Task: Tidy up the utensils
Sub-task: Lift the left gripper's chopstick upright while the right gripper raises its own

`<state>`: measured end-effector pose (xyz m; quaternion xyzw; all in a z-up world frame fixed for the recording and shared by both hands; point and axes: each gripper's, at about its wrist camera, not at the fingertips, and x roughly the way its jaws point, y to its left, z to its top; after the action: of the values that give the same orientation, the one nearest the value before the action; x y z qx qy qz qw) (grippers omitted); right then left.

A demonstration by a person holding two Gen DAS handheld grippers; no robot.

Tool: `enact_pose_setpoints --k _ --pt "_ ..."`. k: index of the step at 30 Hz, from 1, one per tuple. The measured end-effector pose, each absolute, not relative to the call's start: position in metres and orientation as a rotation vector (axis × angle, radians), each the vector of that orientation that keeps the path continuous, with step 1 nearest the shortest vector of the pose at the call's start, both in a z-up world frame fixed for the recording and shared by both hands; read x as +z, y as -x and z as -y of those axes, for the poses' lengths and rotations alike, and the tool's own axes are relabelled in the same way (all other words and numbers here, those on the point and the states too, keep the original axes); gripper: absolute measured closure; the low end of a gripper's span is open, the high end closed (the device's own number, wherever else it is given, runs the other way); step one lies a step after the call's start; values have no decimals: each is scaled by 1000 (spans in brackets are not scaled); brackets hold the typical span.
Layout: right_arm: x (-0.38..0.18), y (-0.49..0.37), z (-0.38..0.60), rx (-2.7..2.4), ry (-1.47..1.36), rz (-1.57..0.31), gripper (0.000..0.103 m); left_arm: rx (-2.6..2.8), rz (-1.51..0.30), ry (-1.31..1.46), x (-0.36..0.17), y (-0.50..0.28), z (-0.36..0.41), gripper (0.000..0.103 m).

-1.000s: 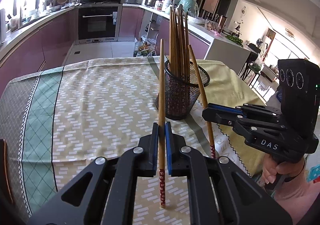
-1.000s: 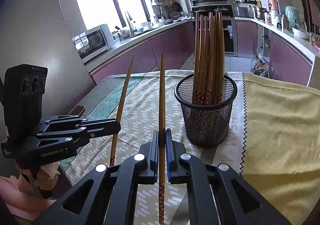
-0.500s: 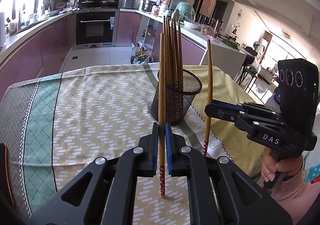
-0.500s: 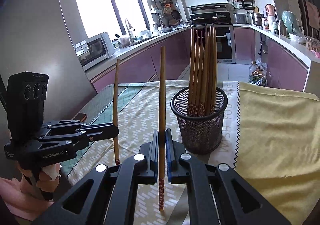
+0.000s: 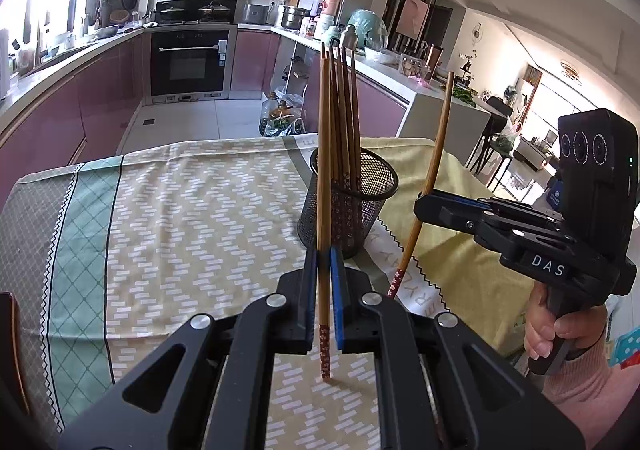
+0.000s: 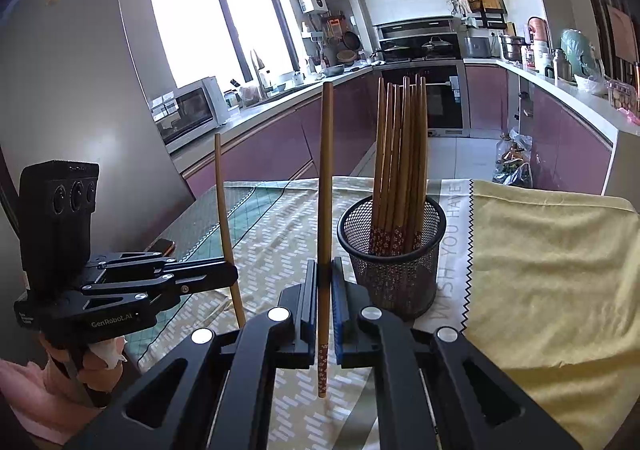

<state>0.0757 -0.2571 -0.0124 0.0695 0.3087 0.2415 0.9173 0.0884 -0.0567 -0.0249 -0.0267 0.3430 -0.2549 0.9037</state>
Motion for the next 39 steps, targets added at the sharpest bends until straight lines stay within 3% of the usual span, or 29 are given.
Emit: enact_pose_setpoints --k 39 --pt "-2 -79 258 482 -137 -594 97 -539 -665 41 -11 -89 65 96"
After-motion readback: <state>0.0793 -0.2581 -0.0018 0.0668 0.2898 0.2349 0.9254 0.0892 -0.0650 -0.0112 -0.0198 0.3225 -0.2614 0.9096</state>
